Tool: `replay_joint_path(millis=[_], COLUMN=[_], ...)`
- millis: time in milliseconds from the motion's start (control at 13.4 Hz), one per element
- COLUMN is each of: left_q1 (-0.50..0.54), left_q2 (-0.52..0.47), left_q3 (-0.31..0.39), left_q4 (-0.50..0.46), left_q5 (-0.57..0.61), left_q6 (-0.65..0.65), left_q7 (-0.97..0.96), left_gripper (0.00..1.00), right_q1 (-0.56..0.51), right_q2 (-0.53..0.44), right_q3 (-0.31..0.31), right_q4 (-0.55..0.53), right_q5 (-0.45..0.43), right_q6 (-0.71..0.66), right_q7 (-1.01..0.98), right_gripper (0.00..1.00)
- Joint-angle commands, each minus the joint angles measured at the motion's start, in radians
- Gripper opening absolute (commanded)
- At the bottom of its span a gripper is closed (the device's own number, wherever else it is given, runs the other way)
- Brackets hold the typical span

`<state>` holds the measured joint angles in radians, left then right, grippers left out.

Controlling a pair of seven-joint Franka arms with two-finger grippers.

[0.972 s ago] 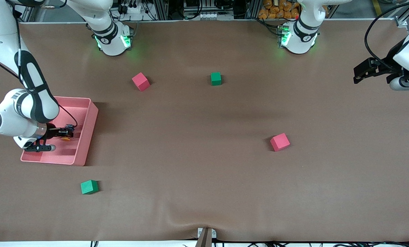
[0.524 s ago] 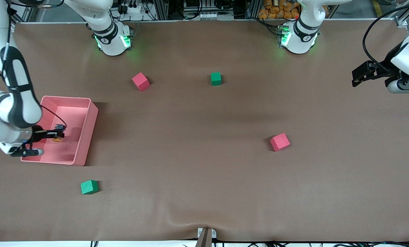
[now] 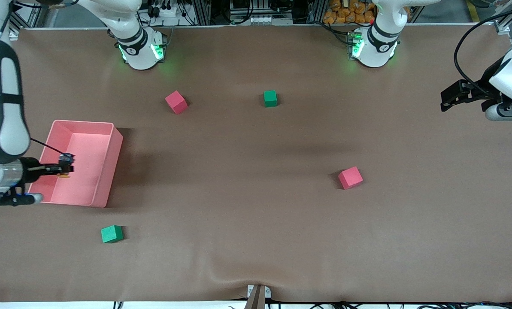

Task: Place and upright button with both arms
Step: 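Grasp the yellow button by its base with the right gripper, then carry the button out of the tray to the table middle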

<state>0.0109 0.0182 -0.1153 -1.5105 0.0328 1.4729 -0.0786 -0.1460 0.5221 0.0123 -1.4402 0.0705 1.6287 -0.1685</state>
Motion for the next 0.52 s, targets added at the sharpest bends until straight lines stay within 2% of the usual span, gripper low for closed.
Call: replay_joint_path(millis=[0, 150, 449], left_q1=[0.003, -0.003, 0.001], left_q2=[0.005, 0.005, 0.003], left_q3=[-0.003, -0.004, -0.004], left_q4=[0.010, 0.010, 0.010], left_q5=[0.015, 0.015, 0.015], left_q6=[0.004, 0.004, 0.003], left_q7=[0.014, 0.014, 0.017], left_gripper=[1.00, 1.00, 1.00], right_q1=[0.153, 0.262, 0.494], right_q2=[0.009, 0.036, 0.102], right_q3=[-0.005, -0.005, -0.005], right_q4=[0.050, 0.090, 0.133], right_q5=[0.053, 0.112, 0.138], right_q6=[-0.026, 0.008, 0.147], right_q7=[0.165, 0.349, 0.562], right_gripper=[0.00, 0.00, 0.00])
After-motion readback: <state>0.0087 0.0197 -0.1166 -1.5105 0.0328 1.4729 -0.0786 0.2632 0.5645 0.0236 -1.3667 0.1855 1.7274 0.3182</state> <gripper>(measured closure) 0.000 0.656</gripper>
